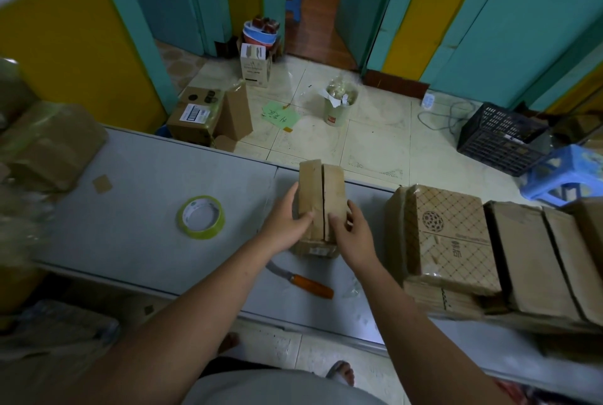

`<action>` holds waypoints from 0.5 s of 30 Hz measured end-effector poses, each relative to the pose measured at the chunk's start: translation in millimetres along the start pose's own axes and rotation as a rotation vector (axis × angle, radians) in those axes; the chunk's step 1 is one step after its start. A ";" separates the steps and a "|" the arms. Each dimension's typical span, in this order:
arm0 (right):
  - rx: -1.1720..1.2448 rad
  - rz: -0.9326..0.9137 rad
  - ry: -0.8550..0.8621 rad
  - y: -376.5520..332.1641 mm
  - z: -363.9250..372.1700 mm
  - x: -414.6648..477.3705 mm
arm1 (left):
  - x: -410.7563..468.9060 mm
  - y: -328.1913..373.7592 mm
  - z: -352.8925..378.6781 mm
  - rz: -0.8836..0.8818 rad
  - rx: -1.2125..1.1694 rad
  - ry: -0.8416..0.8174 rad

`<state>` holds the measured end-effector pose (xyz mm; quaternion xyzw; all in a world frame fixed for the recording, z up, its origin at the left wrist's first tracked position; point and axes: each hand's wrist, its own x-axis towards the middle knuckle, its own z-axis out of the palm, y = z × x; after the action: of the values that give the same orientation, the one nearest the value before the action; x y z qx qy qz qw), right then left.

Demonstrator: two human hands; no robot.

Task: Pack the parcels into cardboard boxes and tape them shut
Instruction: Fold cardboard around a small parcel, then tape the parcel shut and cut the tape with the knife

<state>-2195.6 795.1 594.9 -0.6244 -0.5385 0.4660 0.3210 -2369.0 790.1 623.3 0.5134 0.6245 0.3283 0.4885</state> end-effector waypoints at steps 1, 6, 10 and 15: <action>0.001 -0.006 0.000 -2.9 -1.2 -1.0 | 0.1 -0.6 -1.1 0.018 0.036 0.001; -0.099 -0.085 0.037 -19.8 -8.6 -10.6 | -2.7 -4.1 -15.1 0.064 0.276 0.022; -0.263 -0.202 0.150 -16.9 -20.7 -29.5 | -9.3 -15.2 -43.6 0.120 0.405 0.079; -0.452 -0.545 0.153 -8.9 -18.7 -59.2 | -22.0 -59.7 -96.2 0.045 0.737 0.303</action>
<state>-2180.7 741.4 623.6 -0.5462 -0.7489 0.1844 0.3268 -2479.4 762.3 604.4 0.6137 0.7540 0.1649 0.1666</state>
